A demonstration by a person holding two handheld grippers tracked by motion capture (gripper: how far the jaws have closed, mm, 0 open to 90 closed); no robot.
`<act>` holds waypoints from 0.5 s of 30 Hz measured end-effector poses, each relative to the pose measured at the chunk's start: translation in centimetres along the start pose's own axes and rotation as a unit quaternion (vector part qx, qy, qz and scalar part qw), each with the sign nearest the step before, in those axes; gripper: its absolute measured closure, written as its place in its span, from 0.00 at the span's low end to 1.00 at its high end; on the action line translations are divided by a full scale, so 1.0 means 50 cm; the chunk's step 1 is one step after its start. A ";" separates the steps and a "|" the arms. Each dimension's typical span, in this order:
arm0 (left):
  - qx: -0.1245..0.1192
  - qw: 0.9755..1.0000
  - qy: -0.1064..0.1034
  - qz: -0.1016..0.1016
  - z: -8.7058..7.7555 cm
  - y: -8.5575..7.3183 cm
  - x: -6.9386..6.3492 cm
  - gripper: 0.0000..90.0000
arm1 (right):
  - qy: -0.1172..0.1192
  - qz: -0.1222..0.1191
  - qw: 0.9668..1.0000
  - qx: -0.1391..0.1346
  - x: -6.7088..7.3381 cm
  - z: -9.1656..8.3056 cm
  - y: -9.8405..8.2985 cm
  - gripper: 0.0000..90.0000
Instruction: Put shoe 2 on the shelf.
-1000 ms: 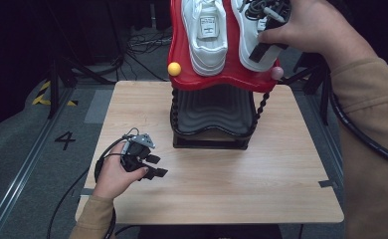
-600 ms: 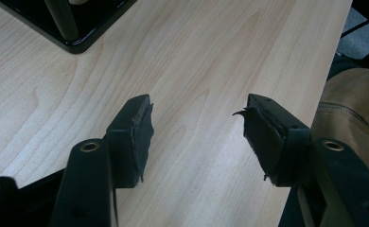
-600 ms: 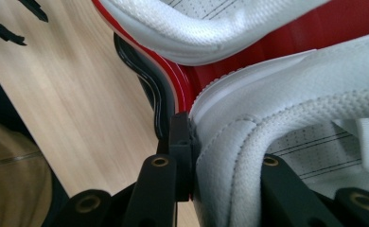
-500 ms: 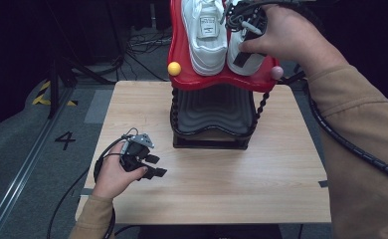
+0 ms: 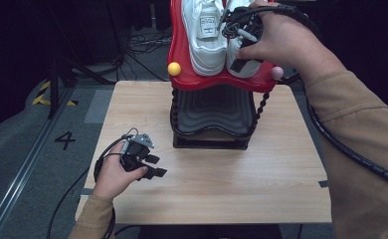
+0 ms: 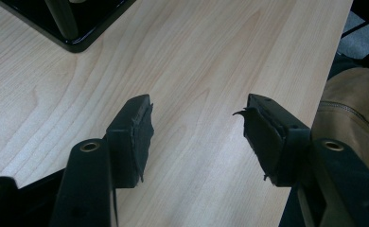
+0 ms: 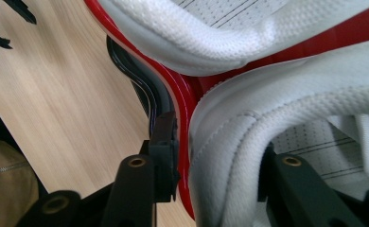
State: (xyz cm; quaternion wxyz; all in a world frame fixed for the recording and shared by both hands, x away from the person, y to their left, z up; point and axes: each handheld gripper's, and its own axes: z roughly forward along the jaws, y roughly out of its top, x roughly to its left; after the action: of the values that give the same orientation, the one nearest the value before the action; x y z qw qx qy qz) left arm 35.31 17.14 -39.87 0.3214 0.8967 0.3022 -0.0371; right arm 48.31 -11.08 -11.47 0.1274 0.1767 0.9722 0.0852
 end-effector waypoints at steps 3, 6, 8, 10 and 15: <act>0.001 1.000 0.000 -0.001 0.000 0.000 0.001 0.48 | 0.002 0.007 1.000 -0.024 -0.002 -0.020 -0.010 0.65; 0.001 1.000 -0.001 -0.001 0.001 0.000 0.000 0.48 | -0.001 0.005 0.999 -0.040 -0.001 -0.038 -0.016 0.63; 0.001 1.000 0.000 0.000 0.001 0.001 0.000 0.48 | -0.007 0.000 0.999 -0.051 0.001 -0.056 -0.021 0.61; 0.003 1.000 0.001 0.001 0.001 0.003 -0.001 0.48 | -0.009 -0.004 0.997 -0.072 0.004 -0.081 -0.032 0.60; 0.004 1.000 0.002 0.002 0.001 0.004 -0.006 0.48 | -0.007 -0.019 0.994 -0.105 0.025 -0.126 -0.060 0.60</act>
State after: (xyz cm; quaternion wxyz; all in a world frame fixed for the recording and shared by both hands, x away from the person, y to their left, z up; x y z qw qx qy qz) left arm 35.19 16.84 -39.73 0.3177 0.8984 0.3011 -0.0362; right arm 44.47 -14.17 -6.35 0.1538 0.1443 0.9603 0.1826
